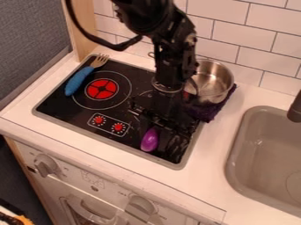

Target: Put the purple object at the bottom right burner

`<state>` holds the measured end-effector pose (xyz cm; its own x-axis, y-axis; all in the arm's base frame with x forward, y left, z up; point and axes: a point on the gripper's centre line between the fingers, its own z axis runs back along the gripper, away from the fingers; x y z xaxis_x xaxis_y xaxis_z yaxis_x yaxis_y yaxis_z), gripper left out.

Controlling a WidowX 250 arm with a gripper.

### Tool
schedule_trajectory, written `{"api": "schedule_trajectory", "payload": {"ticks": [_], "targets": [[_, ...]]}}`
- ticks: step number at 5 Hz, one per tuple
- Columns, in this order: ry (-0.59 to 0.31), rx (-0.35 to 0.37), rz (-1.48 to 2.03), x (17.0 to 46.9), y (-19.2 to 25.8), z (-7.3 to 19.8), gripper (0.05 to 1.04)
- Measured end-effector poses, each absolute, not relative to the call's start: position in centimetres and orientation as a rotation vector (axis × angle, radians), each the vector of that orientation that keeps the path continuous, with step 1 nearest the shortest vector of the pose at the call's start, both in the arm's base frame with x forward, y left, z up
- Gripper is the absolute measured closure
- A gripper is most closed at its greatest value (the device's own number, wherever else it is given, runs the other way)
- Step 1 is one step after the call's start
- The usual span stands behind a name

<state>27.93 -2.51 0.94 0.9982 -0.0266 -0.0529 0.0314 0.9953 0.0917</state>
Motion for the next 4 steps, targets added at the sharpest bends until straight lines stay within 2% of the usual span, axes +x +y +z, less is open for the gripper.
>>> {"api": "schedule_trajectory", "payload": {"ticks": [1, 2, 3, 4], "targets": [[0.057, 0.094, -0.003, 28.1, -2.6, 0.9, 0.645], [0.057, 0.093, 0.021, 28.0, -2.6, 0.8, 0.317], [-0.001, 0.07, 0.029, 27.9, -2.8, 2.8, 0.088], [-0.047, 0.057, 0.019, 27.8, -2.9, 4.7, 0.079]]}}
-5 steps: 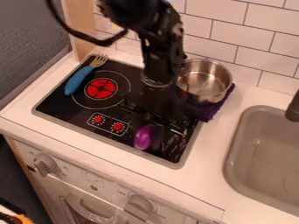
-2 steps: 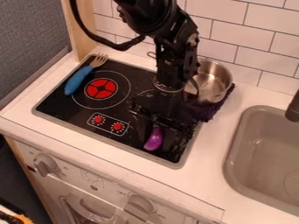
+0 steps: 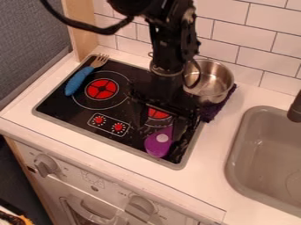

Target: Put the purple object at the bottom right burner

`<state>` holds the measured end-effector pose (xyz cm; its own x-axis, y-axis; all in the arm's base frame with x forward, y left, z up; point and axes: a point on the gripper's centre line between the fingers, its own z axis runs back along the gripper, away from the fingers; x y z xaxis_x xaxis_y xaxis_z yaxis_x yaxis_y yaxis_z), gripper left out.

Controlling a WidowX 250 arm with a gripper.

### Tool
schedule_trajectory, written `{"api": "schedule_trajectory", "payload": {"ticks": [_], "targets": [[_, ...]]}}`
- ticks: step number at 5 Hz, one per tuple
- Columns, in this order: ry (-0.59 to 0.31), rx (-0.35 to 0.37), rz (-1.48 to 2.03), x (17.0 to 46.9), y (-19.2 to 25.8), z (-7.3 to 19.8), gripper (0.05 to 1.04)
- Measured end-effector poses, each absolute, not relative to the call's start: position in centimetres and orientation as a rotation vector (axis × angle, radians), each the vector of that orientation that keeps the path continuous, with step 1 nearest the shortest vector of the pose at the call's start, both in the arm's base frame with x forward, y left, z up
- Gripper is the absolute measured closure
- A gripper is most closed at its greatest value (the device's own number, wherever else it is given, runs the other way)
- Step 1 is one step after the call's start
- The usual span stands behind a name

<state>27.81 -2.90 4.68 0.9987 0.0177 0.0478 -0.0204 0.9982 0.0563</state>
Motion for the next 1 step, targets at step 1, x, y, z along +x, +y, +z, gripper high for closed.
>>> {"api": "schedule_trajectory", "payload": {"ticks": [1], "targets": [[-0.093, 0.044, 0.021, 27.86, -2.95, 6.28, 0.083]]}}
